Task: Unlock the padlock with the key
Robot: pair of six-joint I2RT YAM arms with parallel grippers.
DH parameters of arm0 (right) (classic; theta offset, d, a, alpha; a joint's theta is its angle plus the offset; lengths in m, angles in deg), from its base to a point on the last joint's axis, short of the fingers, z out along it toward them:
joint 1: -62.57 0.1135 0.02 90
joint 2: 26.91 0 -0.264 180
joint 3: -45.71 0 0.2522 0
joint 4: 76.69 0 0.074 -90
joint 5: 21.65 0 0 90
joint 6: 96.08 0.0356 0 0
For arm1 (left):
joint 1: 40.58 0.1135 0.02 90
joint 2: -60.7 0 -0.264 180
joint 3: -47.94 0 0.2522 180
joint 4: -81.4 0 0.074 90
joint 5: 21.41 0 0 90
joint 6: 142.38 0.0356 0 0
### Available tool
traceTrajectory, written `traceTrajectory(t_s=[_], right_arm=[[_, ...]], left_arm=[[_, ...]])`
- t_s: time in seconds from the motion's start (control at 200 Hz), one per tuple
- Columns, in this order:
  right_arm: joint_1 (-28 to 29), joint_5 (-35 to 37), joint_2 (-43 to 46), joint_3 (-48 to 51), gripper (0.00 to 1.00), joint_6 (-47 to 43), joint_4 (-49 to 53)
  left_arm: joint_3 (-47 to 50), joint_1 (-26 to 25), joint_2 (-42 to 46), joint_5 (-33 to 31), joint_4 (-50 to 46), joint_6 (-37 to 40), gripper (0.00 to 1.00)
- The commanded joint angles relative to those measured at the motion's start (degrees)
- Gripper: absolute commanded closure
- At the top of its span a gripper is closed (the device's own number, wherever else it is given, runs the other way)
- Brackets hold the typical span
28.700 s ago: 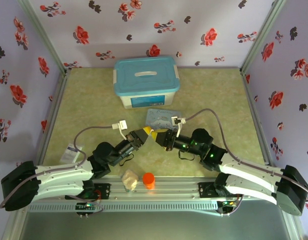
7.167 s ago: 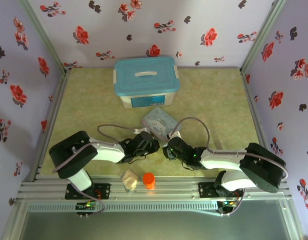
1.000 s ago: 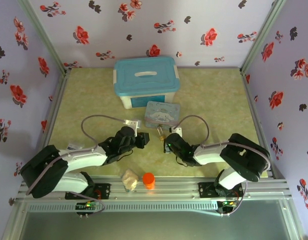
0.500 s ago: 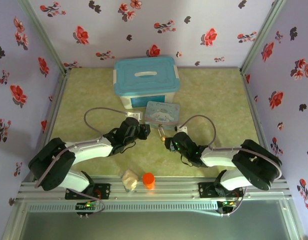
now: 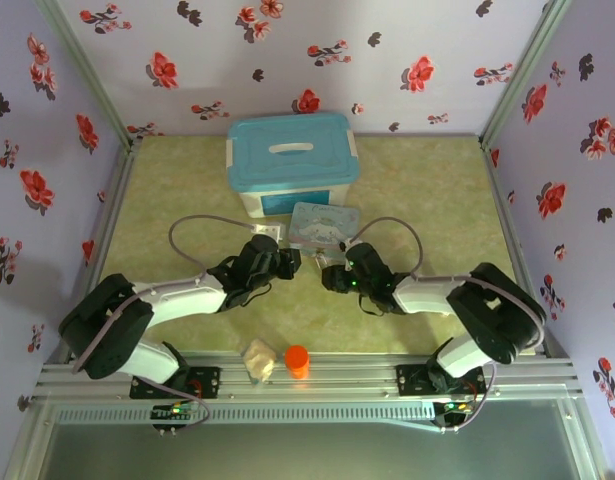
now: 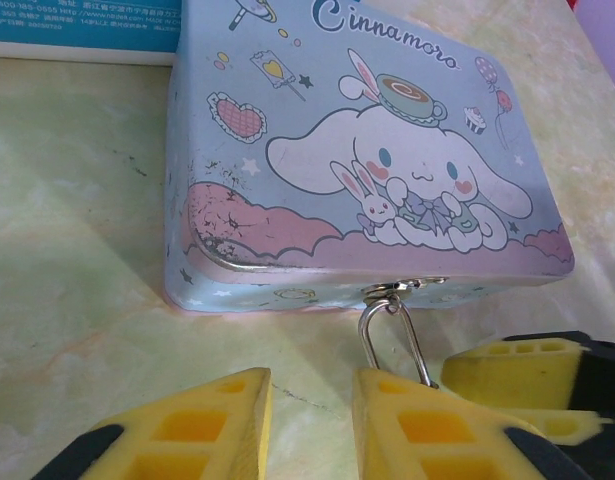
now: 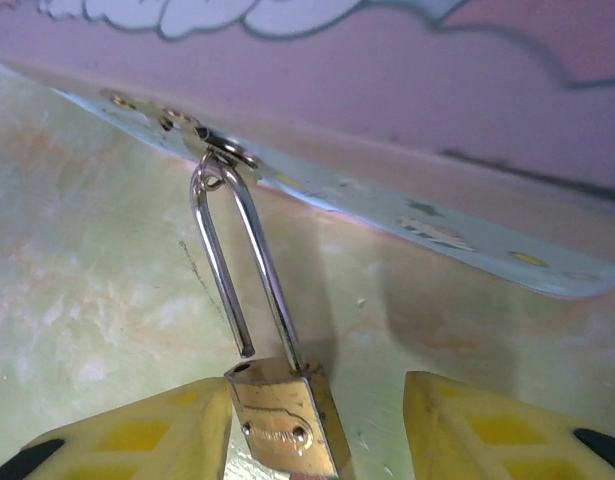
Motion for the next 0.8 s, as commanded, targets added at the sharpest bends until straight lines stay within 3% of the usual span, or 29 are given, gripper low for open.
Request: traceTrajectory(t_s=[0.0, 0.155, 0.305, 0.695, 0.795], right_arm=[[0.0, -1.9, -3.0, -2.1, 0.54, -2.5, 1.9], [0.6, -0.2, -4.7, -3.5, 0.61, -3.7, 4.2], [0.9, -1.2, -4.3, -2.0, 0.75, -2.7, 2.2], [0.5, 0.6, 1.0, 2.2, 0.70, 2.1, 0.0], [0.5, 0.3, 1.2, 1.7, 0.73, 1.7, 1.0]], left_arm=[[0.8, 0.3, -0.7, -0.8, 1.5, -0.7, 0.73], [1.1, 0.3, -0.9, -0.9, 1.7, -0.8, 0.72], [0.6, 0.5, -1.0, -0.9, 1.3, -0.7, 0.72], [-8.1, 1.7, -4.5, -1.6, -4.8, 5.0, 0.71], [-11.1, 2.0, -5.8, -1.6, -6.3, 6.6, 0.71]])
